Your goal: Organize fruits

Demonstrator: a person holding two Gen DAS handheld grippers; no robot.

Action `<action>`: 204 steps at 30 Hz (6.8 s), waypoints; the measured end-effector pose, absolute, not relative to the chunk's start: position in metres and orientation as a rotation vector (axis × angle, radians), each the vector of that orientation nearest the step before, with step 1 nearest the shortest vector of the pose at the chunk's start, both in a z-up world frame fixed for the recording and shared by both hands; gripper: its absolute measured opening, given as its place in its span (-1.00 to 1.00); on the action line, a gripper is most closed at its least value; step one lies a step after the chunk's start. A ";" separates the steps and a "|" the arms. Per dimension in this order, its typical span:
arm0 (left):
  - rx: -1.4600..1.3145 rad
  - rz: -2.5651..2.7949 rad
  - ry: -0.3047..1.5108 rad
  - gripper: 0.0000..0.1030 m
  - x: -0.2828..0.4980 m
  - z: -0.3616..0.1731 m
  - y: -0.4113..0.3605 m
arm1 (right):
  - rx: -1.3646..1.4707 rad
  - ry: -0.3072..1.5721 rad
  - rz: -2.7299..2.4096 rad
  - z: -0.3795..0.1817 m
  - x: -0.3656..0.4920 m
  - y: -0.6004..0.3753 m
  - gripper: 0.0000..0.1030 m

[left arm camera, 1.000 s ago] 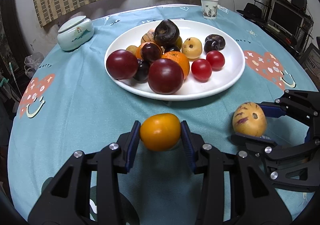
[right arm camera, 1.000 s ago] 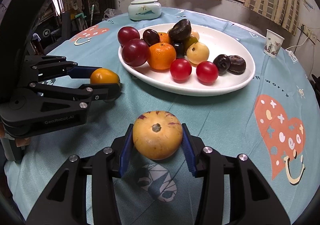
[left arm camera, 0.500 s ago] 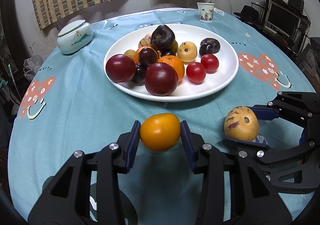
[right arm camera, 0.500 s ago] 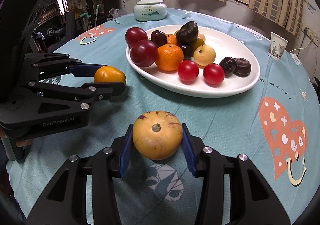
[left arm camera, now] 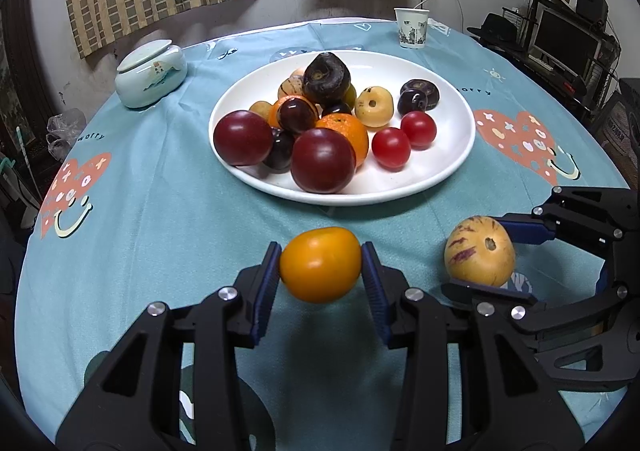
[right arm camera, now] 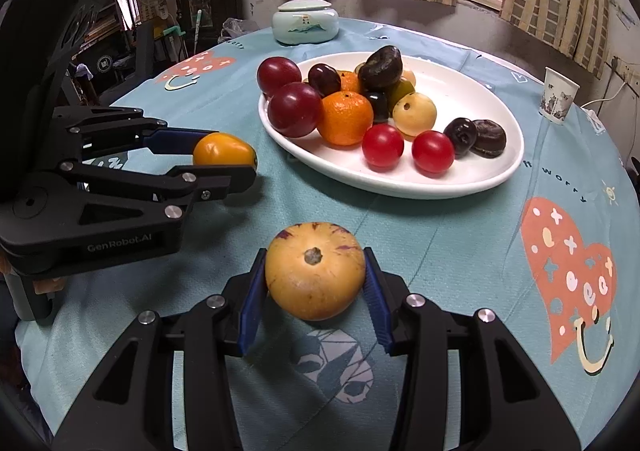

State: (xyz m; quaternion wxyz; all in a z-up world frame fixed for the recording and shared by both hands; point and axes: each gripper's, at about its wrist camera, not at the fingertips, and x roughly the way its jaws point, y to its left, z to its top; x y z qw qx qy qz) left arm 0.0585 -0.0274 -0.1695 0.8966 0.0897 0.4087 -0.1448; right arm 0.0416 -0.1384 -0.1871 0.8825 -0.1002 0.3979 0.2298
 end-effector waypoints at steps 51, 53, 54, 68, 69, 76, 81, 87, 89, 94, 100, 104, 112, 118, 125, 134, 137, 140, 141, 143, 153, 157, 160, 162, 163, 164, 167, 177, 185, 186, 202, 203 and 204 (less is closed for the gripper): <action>0.208 -0.264 0.811 -0.20 -0.004 -0.151 -0.028 | -0.179 0.786 0.406 -0.166 -0.010 -0.146 -0.11; 0.212 -0.264 0.807 -0.20 -0.004 -0.150 -0.028 | -0.179 0.782 0.407 -0.165 -0.010 -0.146 -0.11; 0.215 -0.262 0.804 -0.20 -0.003 -0.150 -0.028 | -0.181 0.780 0.408 -0.165 -0.010 -0.146 -0.11; 0.251 -0.280 0.803 -0.20 0.008 -0.153 -0.039 | -0.179 0.799 0.413 -0.171 0.002 -0.151 -0.11; 0.253 -0.281 0.805 -0.20 0.008 -0.154 -0.040 | -0.178 0.803 0.414 -0.173 0.002 -0.150 -0.11; 0.252 -0.276 0.802 -0.20 0.009 -0.152 -0.038 | -0.179 0.800 0.420 -0.172 0.003 -0.150 -0.11; 0.251 -0.276 0.793 -0.20 0.003 -0.148 -0.038 | -0.185 0.794 0.422 -0.168 0.000 -0.148 -0.11; 0.244 -0.269 0.765 -0.20 -0.007 -0.133 -0.037 | -0.187 0.768 0.425 -0.157 -0.011 -0.146 -0.11; 0.242 -0.268 0.754 -0.20 -0.011 -0.128 -0.037 | -0.194 0.762 0.430 -0.153 -0.016 -0.145 -0.11; 0.249 -0.268 0.741 -0.20 -0.019 -0.121 -0.038 | -0.195 0.744 0.426 -0.146 -0.025 -0.147 -0.11; 0.257 -0.270 0.730 -0.20 -0.017 -0.117 -0.041 | -0.196 0.730 0.423 -0.141 -0.027 -0.149 -0.11; 0.261 -0.258 0.718 -0.20 -0.002 -0.111 -0.044 | -0.188 0.707 0.407 -0.134 -0.018 -0.152 -0.11; 0.251 -0.266 0.693 -0.20 0.018 -0.104 -0.046 | -0.182 0.645 0.387 -0.112 0.008 -0.159 -0.11; 0.269 -0.269 0.739 -0.20 0.015 -0.124 -0.044 | -0.199 0.705 0.402 -0.134 0.011 -0.154 -0.11; 0.265 -0.236 0.724 -0.20 0.020 -0.119 -0.030 | -0.212 0.717 0.391 -0.138 0.014 -0.157 -0.11; 0.264 -0.286 0.775 -0.20 0.024 -0.130 -0.037 | -0.240 0.792 0.415 -0.160 0.018 -0.152 -0.11; 0.270 -0.276 0.741 -0.20 0.041 -0.118 -0.045 | -0.237 0.770 0.395 -0.150 0.030 -0.154 -0.11; 0.262 -0.251 0.716 -0.20 0.073 -0.105 -0.055 | -0.227 0.714 0.366 -0.128 0.056 -0.157 -0.11; 0.260 -0.240 0.709 -0.20 0.084 -0.102 -0.058 | -0.226 0.692 0.352 -0.121 0.067 -0.158 -0.11; 0.250 -0.212 0.705 -0.20 0.111 -0.100 -0.063 | -0.209 0.666 0.332 -0.110 0.091 -0.161 -0.11; 0.268 -0.173 0.740 -0.20 0.171 -0.119 -0.068 | -0.143 0.698 0.250 -0.118 0.188 -0.178 -0.11; 0.291 -0.176 0.728 -0.20 0.174 -0.124 -0.068 | -0.109 0.722 0.246 -0.129 0.205 -0.185 -0.11; 0.298 -0.181 0.719 -0.20 0.176 -0.124 -0.070 | -0.100 0.736 0.248 -0.134 0.212 -0.185 -0.11; 0.309 -0.178 0.710 -0.20 0.177 -0.124 -0.071 | -0.096 0.743 0.249 -0.136 0.217 -0.184 -0.11; 0.312 -0.180 0.707 -0.20 0.178 -0.124 -0.072 | -0.096 0.744 0.250 -0.136 0.219 -0.183 -0.11; 0.315 -0.181 0.705 -0.20 0.178 -0.124 -0.073 | -0.096 0.744 0.250 -0.136 0.220 -0.183 -0.11; 0.318 -0.181 0.705 -0.20 0.178 -0.124 -0.074 | -0.097 0.741 0.249 -0.134 0.224 -0.181 -0.11; 0.317 -0.174 0.715 -0.18 0.179 -0.127 -0.076 | -0.052 0.749 0.270 -0.128 0.231 -0.179 0.46; 0.306 -0.132 0.558 0.86 0.145 -0.101 -0.065 | 0.002 0.666 0.264 -0.101 0.194 -0.193 0.46; 0.297 -0.133 0.512 0.94 0.134 -0.092 -0.062 | 0.014 0.643 0.269 -0.096 0.181 -0.197 0.46; 0.129 -0.101 0.469 0.96 0.052 -0.053 -0.042 | 0.051 0.422 0.261 -0.046 0.039 -0.213 0.57; 0.120 -0.078 0.465 0.96 0.049 -0.053 -0.041 | 0.044 0.417 0.256 -0.045 0.033 -0.213 0.57; 0.116 -0.064 0.467 0.96 0.046 -0.054 -0.040 | 0.033 0.421 0.255 -0.045 0.031 -0.211 0.57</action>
